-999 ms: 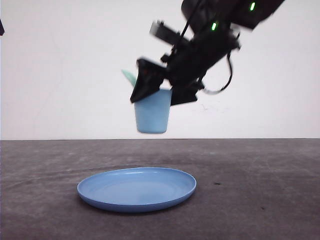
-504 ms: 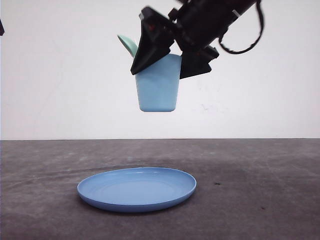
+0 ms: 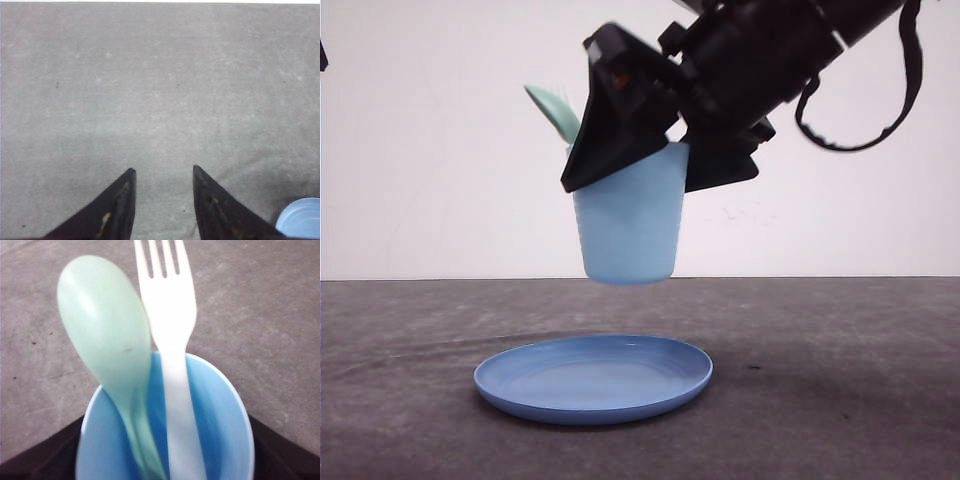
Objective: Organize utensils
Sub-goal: 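Lift the blue cup with the right gripper above the plate, then lower the cup onto the blue plate and open the right gripper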
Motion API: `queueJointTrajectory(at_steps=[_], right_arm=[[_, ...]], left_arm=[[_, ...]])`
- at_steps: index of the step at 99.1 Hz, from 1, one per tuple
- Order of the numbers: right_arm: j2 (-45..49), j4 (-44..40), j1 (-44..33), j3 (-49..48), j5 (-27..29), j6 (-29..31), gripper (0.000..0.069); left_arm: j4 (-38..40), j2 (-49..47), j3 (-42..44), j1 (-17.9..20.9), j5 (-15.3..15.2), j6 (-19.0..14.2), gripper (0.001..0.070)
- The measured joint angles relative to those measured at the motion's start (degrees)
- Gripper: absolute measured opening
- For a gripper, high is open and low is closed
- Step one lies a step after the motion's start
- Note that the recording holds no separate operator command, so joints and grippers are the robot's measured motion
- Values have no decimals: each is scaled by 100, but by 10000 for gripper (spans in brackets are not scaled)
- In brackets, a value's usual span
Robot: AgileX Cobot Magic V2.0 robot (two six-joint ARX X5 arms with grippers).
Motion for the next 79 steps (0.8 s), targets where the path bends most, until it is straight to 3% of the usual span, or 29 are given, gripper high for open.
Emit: queueJointTrajectory(at_steps=[51,79], right_arm=[[1143,632,44,0,13,114,463],[1263,752,44,-2,13,162,462]], left_arm=[[-2,0,0,0,0,0,199],[-7,0,0,0,0,0,199]])
